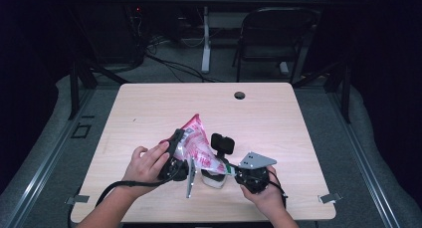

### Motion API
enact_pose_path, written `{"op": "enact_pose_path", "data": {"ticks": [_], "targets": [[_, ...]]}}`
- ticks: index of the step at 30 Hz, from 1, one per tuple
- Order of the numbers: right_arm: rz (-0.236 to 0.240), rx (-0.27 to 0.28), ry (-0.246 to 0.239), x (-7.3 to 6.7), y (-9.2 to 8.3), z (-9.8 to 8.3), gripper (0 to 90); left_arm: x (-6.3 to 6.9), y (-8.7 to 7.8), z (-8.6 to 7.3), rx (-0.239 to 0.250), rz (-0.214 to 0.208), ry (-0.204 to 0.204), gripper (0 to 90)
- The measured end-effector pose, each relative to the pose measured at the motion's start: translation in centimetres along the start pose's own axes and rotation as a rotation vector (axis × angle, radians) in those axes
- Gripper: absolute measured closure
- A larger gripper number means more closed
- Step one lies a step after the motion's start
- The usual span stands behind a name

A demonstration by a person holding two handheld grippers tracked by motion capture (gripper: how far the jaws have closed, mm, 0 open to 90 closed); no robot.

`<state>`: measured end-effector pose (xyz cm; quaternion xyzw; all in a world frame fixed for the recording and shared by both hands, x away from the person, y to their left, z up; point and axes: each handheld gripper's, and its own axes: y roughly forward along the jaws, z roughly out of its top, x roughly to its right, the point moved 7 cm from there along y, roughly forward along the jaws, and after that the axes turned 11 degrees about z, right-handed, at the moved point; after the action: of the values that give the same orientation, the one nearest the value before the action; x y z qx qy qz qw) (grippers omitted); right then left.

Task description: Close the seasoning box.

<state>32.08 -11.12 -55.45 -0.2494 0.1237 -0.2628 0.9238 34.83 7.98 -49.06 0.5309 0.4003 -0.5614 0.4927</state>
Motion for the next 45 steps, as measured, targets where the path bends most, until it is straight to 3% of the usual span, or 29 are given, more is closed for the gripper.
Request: {"op": "enact_pose_path", "data": {"ticks": [27, 37, 45], "targets": [[0.003, 0.035, -0.013, -0.5, -0.5, 0.4, 87.7, 0.3, 0.1, -0.4, -0.013, -0.035, 0.030, 70.8], [0.005, 0.057, -0.044, -1.0, -0.7, 0.9, 83.6, 0.7, 0.2, -0.4, -0.015, -0.048, 0.049, 71.4], [0.011, 0.063, -0.046, -1.2, -0.7, 1.0, 87.7, 0.8, 0.2, -0.3, -0.012, -0.050, 0.064, 71.6]]}}
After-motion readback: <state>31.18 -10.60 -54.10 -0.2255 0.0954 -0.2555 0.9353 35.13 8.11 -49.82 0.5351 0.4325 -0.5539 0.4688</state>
